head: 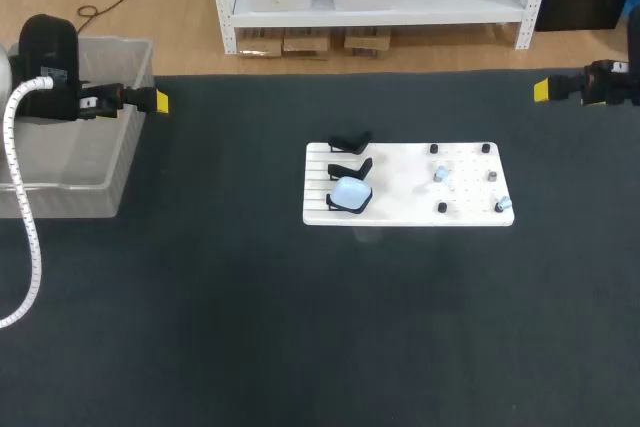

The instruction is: Pick up each earbud case from the left stands, insert the matching earbuds, close the lid, and place the case in the box.

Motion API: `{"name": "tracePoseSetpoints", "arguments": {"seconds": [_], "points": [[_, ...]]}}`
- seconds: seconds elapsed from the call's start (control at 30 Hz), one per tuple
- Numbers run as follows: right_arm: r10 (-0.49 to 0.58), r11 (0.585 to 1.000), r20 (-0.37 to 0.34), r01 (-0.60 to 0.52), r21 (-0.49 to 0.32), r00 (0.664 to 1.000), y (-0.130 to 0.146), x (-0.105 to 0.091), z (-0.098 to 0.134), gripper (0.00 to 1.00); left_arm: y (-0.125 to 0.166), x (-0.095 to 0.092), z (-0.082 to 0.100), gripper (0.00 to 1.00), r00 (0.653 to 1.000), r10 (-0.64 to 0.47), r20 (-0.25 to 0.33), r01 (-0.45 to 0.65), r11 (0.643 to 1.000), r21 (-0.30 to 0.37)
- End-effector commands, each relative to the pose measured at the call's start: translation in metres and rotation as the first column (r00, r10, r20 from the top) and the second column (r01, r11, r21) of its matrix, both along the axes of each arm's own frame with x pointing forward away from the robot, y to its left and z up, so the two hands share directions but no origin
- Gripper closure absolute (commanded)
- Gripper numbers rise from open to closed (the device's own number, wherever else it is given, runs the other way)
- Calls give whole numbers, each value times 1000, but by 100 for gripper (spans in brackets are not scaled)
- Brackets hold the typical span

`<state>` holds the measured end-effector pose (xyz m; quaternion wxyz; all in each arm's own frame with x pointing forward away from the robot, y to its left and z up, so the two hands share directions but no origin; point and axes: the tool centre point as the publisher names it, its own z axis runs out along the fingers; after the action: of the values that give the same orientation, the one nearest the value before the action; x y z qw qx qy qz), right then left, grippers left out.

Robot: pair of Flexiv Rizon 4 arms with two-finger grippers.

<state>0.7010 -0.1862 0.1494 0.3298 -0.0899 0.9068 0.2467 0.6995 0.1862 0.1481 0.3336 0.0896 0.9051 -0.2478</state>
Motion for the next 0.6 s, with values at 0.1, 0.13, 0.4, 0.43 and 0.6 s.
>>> {"name": "tracePoseSetpoints", "arguments": {"seconds": [0.1, 0.13, 0.4, 0.43, 0.6], "points": [[-1, 1000, -1, 1, -1, 1000, 0, 0, 0, 0, -1, 0, 1, 0, 1000, 3, -5, -3, 1000, 6], [-1, 1000, -1, 1, -1, 1000, 0, 0, 0, 0, -1, 0, 1, 0, 1000, 3, -5, -3, 1000, 6], [-1, 1000, -1, 1, -1, 1000, 0, 0, 0, 0, -1, 0, 1, 0, 1000, 3, -5, -3, 1000, 6], [-1, 1000, -1, 1, -1, 1000, 0, 0, 0, 0, -1, 0, 1, 0, 1000, 3, -5, -3, 1000, 6], [-1, 1000, -1, 1, -1, 1000, 0, 0, 0, 0, -6, -1, 4, 0, 999, -31, 16, 31, 1000, 4]]}}
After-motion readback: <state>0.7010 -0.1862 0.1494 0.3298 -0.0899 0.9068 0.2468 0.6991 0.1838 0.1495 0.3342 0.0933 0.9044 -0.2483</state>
